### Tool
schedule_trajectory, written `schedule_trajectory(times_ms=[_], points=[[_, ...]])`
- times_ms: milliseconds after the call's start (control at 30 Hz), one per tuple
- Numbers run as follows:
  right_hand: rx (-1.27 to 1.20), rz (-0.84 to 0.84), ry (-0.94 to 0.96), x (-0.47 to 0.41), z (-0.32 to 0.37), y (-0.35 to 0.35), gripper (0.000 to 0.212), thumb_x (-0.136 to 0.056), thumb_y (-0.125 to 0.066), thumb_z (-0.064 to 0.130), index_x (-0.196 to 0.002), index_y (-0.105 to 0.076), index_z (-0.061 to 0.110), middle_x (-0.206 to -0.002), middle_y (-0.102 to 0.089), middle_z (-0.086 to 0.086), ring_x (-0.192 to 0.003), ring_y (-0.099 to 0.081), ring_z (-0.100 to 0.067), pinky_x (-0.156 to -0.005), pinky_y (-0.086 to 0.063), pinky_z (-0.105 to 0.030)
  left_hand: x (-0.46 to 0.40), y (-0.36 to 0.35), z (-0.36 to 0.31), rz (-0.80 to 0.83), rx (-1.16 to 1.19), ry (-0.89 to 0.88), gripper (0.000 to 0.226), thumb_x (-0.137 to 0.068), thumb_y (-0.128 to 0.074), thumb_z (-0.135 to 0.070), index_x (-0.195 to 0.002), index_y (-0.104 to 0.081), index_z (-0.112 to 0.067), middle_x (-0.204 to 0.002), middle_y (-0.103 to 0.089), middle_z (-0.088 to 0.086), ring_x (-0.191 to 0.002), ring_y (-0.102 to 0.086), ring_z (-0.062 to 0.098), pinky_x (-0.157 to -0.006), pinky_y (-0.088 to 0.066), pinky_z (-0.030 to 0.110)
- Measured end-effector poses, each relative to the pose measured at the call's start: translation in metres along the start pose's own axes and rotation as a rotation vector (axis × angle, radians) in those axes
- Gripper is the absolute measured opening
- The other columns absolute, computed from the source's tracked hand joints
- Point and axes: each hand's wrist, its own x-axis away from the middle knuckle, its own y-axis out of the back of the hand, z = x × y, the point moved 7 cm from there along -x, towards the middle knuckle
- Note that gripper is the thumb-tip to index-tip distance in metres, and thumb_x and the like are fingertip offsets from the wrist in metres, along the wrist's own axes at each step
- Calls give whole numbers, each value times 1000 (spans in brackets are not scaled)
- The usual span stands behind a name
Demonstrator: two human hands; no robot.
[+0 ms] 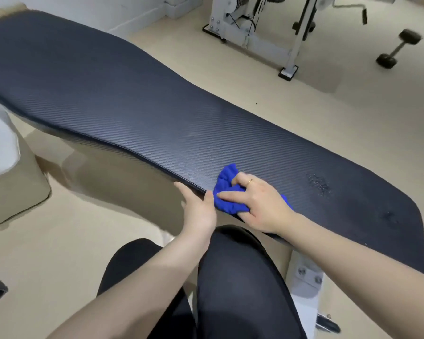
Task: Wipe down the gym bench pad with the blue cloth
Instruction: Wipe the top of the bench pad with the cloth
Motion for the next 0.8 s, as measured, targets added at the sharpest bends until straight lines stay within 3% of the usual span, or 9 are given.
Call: schedule_trajectory(times_ms=[100, 200, 267, 400, 533, 600, 633, 733, 800], points=[[65, -16, -21, 10, -22, 9, 45, -72, -42, 22, -107, -70, 21, -92, -59, -14, -73, -60, -31, -65, -50, -30, -5, -4, 3, -24, -11, 48, 75, -98, -35, -35, -142, 27, -37, -160, 1, 10, -139, -33, 32, -115, -19, 54], [102, -236, -504, 4, -86, 33, 44, -77, -44, 21, -116, -66, 25, -107, -55, -16, -92, -58, -37, -79, -52, -41, -6, -8, 1, -35, 50, 86, 71, -100, -31, -32, -141, 27, -38, -160, 7, 8, -142, -28, 30, -115, -18, 54], [195, -193, -699, -1, -106, 34, 43, -83, -50, 18, -124, -59, 27, -117, -49, -16, -103, -51, -38, -87, -47, -43, -6, -11, 0, -49, 119, 115, 71, -100, -31, -28, -141, 25, -41, -160, 3, 7, -141, -29, 32, -115, -21, 54], [195, -14, -503, -4, -83, 27, 55, -77, -43, 19, -130, -55, 26, -118, -48, -18, -99, -47, -37, -89, -44, -45, -2, -10, 2, -55, 226, 95, 75, -99, -38, -24, -141, 19, -48, -159, -3, 10, -144, -23, 27, -114, -25, 53], [161, 117, -64, 14, -27, 9, 58, -68, -36, 19, -119, -64, 24, -104, -57, -15, -80, -54, -33, -73, -49, -39, 1, -8, 1, -87, 272, 92, 75, -98, -39, -24, -139, 17, -53, -160, -3, 9, -145, -20, 23, -114, -24, 54], [184, 121, -33, 13, -37, 10, 60, -69, -34, 21, -121, -62, 28, -105, -57, -14, -81, -53, -32, -73, -47, -40, 3, -10, -1, -106, 306, 109, 74, -99, -37, -21, -141, 16, -51, -160, -2, 7, -145, -20, 24, -113, -25, 55], [205, 75, -113, 7, -54, 16, 60, -71, -34, 22, -124, -60, 31, -109, -56, -14, -86, -52, -34, -77, -47, -41, 5, -11, -2, -111, 314, 108, 73, -99, -36, -20, -141, 16, -51, -160, -2, 6, -145, -21, 25, -113, -25, 56], [228, -56, -624, -8, -118, 35, 52, -83, -41, 22, -133, -49, 36, -128, -45, -11, -110, -42, -35, -93, -41, -45, 5, -12, -2, -116, 336, 95, 72, -100, -35, -21, -140, 15, -52, -160, -2, 3, -144, -25, 25, -112, -27, 55], [224, -85, -791, -17, -123, 37, 50, -86, -47, 19, -134, -48, 34, -132, -40, -10, -115, -37, -34, -95, -36, -43, 2, -12, 1, -129, 356, 82, 72, -99, -36, -21, -141, 14, -52, -160, -2, 4, -144, -25, 23, -113, -27, 54]])
